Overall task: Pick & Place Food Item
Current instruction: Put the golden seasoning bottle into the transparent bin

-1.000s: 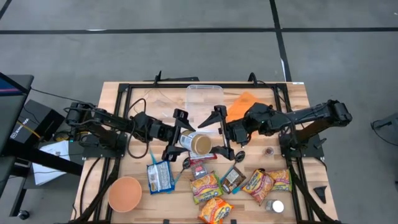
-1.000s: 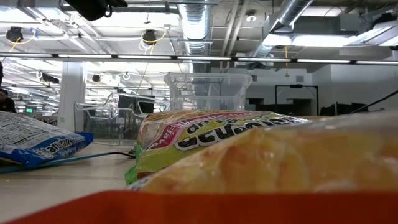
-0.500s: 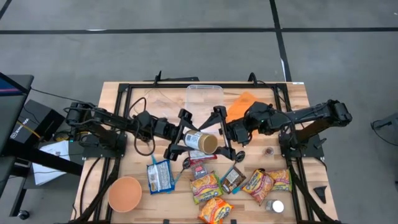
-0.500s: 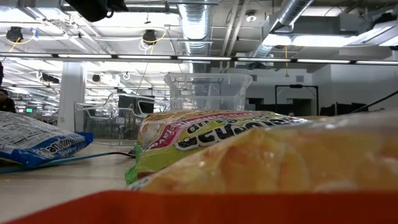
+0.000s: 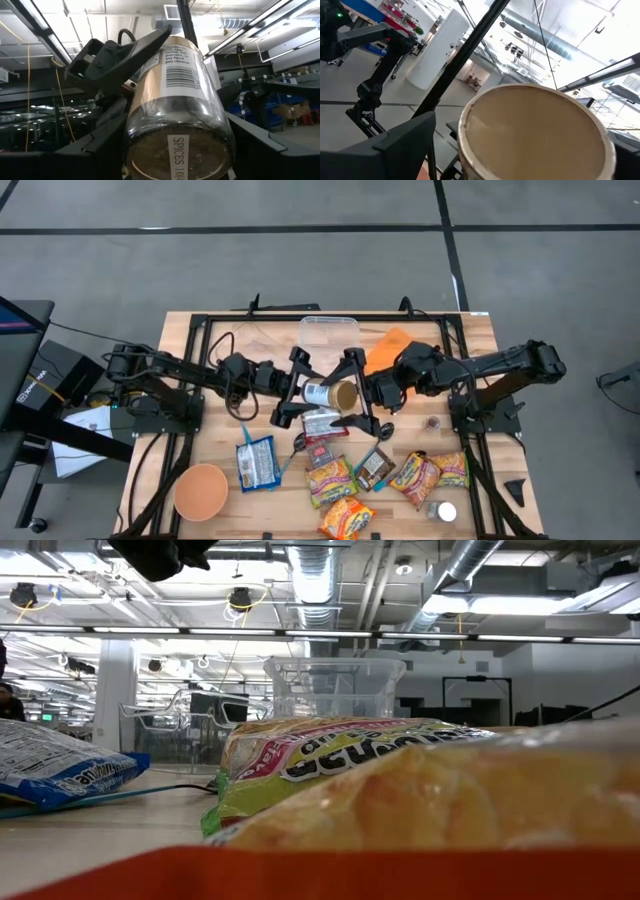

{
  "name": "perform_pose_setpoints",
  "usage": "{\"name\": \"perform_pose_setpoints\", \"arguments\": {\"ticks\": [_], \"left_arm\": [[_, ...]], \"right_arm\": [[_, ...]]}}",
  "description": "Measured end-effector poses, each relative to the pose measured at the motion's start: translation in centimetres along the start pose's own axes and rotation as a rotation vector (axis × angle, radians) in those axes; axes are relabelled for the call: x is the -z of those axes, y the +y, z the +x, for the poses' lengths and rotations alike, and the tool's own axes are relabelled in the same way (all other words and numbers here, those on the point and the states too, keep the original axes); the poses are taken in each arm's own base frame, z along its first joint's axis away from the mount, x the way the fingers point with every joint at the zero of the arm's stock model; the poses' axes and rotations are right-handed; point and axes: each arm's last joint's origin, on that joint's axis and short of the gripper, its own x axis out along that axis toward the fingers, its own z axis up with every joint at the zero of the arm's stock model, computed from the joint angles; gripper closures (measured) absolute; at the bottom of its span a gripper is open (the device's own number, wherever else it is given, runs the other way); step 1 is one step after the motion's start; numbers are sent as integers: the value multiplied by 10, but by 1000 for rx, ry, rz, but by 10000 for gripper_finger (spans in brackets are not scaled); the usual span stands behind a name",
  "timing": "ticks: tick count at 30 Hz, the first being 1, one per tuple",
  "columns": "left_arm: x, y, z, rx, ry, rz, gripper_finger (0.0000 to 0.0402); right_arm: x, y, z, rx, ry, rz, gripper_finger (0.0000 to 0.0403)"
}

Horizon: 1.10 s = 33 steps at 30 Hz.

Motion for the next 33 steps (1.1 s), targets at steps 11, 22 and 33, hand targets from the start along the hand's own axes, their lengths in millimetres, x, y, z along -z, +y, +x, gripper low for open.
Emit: {"name": "perform_pose_setpoints", "arguments": {"ticks": [11,22,33], "left_arm": [[0,1,0,-2,2,0,129],[2,1,0,-1,17,-2,120],[6,12,-3,-29,69,44,78]], "right_arm": [[1,0,0,-2,9,28,22],[0,-1,0,35,8,30,136],[0,-3,0,126,52,62,136]]}}
